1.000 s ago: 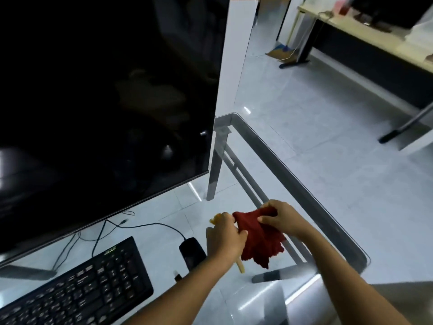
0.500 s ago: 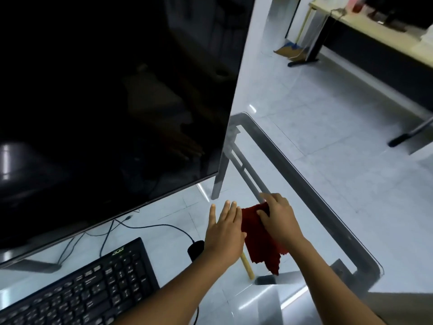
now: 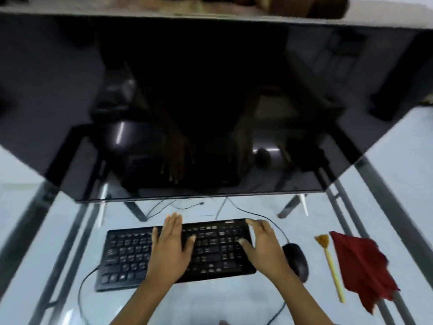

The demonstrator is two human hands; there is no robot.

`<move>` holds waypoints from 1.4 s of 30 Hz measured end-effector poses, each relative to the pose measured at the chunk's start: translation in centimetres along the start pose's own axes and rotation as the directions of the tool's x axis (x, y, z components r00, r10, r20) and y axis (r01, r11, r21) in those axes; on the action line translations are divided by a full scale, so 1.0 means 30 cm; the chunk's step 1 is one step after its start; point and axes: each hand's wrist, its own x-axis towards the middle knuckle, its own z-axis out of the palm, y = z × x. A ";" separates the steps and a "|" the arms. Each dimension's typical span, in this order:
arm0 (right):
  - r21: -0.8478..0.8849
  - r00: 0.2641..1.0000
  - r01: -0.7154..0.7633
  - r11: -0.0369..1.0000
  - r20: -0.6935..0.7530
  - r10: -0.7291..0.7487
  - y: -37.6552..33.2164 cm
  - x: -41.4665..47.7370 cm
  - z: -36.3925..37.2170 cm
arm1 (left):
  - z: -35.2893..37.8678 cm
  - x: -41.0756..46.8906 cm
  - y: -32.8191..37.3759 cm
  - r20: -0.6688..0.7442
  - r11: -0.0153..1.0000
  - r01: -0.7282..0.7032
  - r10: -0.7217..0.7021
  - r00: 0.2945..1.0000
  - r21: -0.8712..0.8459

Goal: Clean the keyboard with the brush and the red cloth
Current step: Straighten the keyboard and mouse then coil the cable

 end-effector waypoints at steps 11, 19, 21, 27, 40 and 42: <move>-0.149 0.989 -0.115 0.982 0.072 0.127 -0.101 -0.077 0.210 | -0.199 -0.314 -0.576 -0.072 0.933 0.343 -0.351 0.934 -0.106; -0.097 0.990 -0.043 0.994 0.131 0.056 -0.102 -0.094 0.233 | -0.214 -0.342 -0.680 -0.031 0.972 0.224 -0.227 0.973 -0.063; -0.069 0.993 -0.048 0.996 0.105 0.055 -0.120 -0.073 0.236 | -0.228 -0.306 -0.666 -0.020 0.959 0.252 -0.256 0.966 -0.132; 0.017 0.997 -0.070 0.997 -0.013 0.070 -0.202 0.028 0.251 | -0.269 -0.187 -0.648 -0.114 0.925 0.335 -0.358 0.927 -0.180; 0.045 0.997 -0.055 0.997 -0.058 0.058 -0.233 0.183 0.249 | -0.188 -0.066 -0.628 -0.281 0.918 0.363 -0.396 0.874 -0.162; 0.047 0.997 -0.055 0.997 -0.054 0.057 -0.237 0.189 0.250 | -0.183 -0.066 -0.633 -0.286 0.916 0.366 -0.399 0.871 -0.161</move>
